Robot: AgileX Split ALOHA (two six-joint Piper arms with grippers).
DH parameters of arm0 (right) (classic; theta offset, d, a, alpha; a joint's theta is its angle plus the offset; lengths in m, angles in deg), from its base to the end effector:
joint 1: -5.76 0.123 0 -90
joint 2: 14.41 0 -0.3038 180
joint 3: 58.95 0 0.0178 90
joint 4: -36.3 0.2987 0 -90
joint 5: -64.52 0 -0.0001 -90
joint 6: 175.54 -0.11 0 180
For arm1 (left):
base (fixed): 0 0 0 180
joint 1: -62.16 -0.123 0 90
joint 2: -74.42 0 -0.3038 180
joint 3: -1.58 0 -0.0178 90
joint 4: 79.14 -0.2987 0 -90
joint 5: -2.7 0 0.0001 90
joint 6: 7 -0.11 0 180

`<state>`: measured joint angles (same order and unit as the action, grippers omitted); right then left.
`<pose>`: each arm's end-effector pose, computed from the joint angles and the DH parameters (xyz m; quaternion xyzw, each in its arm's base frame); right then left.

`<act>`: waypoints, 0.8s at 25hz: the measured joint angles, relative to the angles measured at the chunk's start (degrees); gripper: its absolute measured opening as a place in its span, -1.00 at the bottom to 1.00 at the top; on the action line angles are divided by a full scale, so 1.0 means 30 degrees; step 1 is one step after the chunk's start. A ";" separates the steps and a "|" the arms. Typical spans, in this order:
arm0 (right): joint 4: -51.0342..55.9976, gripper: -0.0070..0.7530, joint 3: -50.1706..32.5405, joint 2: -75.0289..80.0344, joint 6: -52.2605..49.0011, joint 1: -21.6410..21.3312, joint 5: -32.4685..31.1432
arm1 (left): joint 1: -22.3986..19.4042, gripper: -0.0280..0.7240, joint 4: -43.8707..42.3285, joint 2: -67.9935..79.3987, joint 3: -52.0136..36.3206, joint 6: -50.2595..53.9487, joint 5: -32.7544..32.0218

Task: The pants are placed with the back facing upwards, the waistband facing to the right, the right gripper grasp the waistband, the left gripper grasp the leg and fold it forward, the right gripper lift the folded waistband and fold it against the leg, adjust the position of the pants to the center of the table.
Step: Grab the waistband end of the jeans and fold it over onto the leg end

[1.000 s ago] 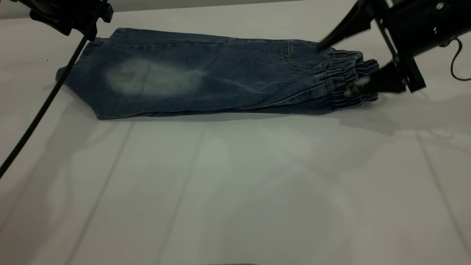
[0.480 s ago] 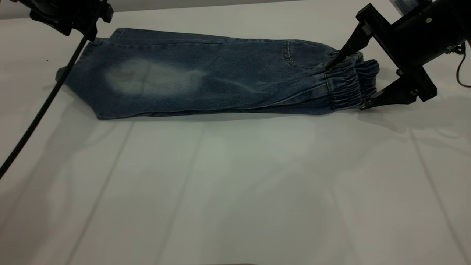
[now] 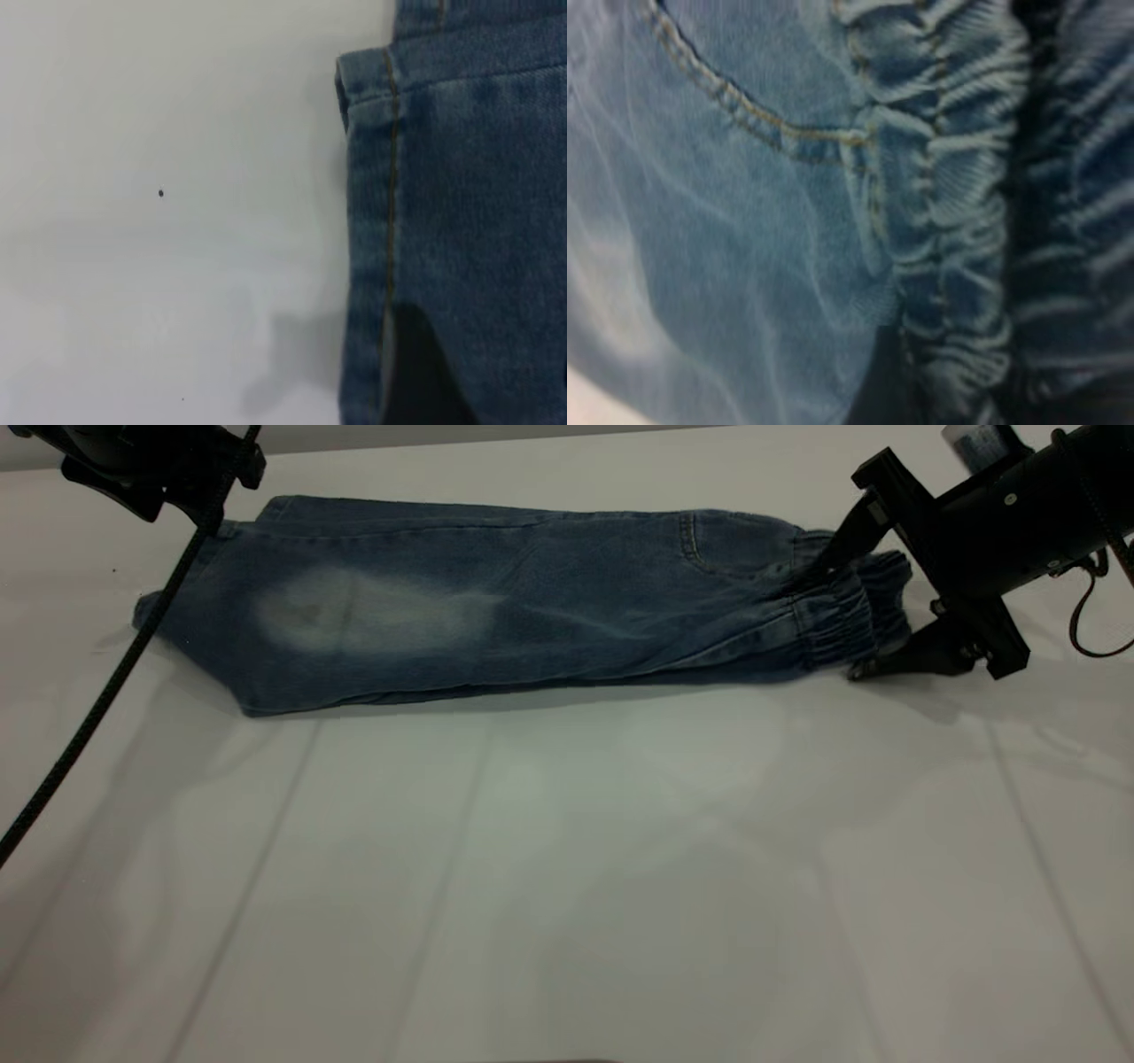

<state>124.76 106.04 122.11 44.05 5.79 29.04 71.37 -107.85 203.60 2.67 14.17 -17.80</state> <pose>0.4196 0.0641 -0.0016 0.3143 0.8734 0.3624 0.0838 0.4947 -0.0614 0.0980 0.1018 0.9484 0.0726 0.2914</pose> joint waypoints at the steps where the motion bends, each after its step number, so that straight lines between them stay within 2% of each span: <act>1: 0.0172 0.24 0.0000 0.0000 0.0354 0.0000 0.0300 | 0.0000 0.04 0.0000 0.0000 0.0000 0.0000 -0.0043; 2: 0.0260 0.10 0.0000 0.0039 0.0569 0.0000 0.0529 | 0.0000 0.04 0.0080 0.0000 0.0000 0.0000 -0.0043; 6: 0.0542 -0.69 0.0000 0.0128 0.2038 0.0000 0.0740 | 0.0589 0.04 0.0350 0.0000 0.0000 -0.0308 -0.0201; 7: 0.0594 -0.79 0.0000 0.0128 0.2526 0.0000 0.0740 | 0.0924 0.04 0.0383 0.0000 0.0000 -0.0415 -0.0201; 12: 0.0704 -0.85 0.0000 0.0128 0.4526 -0.0010 0.0243 | 0.3214 0.04 0.0428 0.0000 0.0000 -0.0832 0.0909; 16: 0.0682 -0.85 0.0000 -0.0142 0.5765 -0.0010 -0.0370 | 0.5127 0.04 0.0449 0.0024 0.0000 -0.0874 0.2801; 20: 0.0529 -0.85 0.0000 -0.1387 0.6946 -0.0010 -0.1252 | 0.6440 0.04 0.0449 0.0746 0.0022 -0.0894 0.4216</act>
<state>126.34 106.04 117.95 64.89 5.76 25.28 90.69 -106.50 205.84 2.74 11.49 -5.16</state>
